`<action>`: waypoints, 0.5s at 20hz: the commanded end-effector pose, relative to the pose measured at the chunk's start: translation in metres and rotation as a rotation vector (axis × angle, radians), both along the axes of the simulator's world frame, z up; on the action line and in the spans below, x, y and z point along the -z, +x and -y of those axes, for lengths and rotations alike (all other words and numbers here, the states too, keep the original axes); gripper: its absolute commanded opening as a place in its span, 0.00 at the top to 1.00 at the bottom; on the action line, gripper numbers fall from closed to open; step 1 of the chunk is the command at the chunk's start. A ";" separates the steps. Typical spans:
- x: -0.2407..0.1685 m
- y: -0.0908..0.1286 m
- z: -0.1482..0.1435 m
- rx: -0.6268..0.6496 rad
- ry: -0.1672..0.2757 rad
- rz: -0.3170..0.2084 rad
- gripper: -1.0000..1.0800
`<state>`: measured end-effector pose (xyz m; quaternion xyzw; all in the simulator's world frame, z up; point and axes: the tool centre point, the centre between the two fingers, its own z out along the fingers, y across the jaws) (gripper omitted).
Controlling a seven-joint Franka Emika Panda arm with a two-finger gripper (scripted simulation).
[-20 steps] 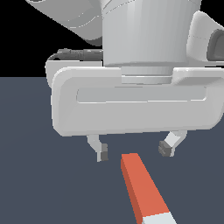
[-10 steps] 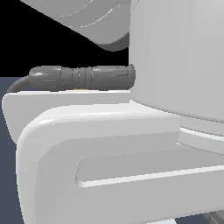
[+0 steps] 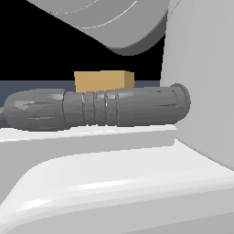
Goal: Insert the peg into the horizontal hole in a box.
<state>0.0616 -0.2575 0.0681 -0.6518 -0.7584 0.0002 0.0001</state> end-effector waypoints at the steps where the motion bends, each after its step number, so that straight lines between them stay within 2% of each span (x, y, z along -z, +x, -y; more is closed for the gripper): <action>1: 0.000 0.001 0.001 -0.001 0.000 0.000 0.04; 10: 0.024 0.000 0.000 -0.001 0.000 0.000 0.04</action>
